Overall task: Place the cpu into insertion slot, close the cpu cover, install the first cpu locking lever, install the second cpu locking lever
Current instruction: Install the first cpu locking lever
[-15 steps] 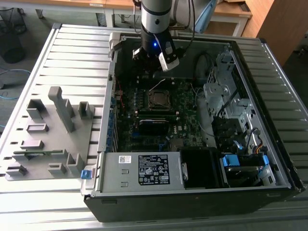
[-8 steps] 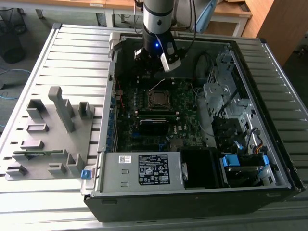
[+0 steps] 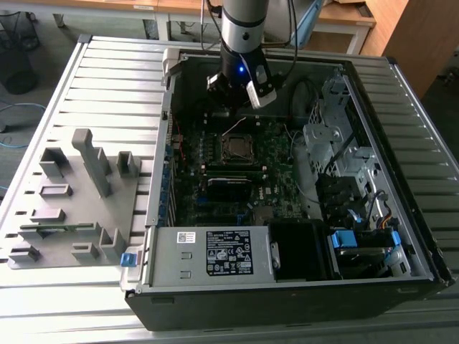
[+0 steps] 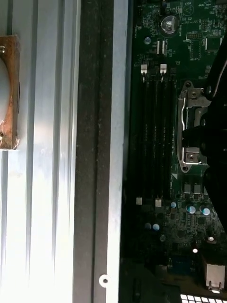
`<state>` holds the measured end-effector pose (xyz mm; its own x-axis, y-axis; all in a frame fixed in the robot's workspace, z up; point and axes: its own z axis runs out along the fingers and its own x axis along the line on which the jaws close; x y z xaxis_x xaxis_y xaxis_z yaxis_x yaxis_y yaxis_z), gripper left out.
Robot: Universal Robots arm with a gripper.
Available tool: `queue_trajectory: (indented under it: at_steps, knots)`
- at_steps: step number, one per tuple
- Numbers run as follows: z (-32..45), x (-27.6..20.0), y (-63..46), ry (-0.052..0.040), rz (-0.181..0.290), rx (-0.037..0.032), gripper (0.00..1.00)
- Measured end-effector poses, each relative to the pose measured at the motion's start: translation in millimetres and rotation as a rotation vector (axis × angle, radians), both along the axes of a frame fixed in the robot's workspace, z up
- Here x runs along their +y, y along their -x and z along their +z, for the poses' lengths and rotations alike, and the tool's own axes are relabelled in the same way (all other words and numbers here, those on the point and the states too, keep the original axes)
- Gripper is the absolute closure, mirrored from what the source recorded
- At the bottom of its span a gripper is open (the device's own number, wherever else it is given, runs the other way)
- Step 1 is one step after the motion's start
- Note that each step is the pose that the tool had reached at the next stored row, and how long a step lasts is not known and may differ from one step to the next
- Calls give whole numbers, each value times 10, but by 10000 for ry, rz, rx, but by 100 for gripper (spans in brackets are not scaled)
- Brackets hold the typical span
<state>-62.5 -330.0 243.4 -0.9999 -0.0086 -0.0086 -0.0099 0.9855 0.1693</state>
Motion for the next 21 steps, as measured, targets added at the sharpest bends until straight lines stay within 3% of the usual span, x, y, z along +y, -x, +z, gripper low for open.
queue_trajectory:
  at_steps: [7,12,21]
  knots:
    - [-25,7,-4,-13,-442,2,90]
    - [-45,44,-10,-31,-492,2,90]
    - [-96,59,-58,-41,-663,1,90]
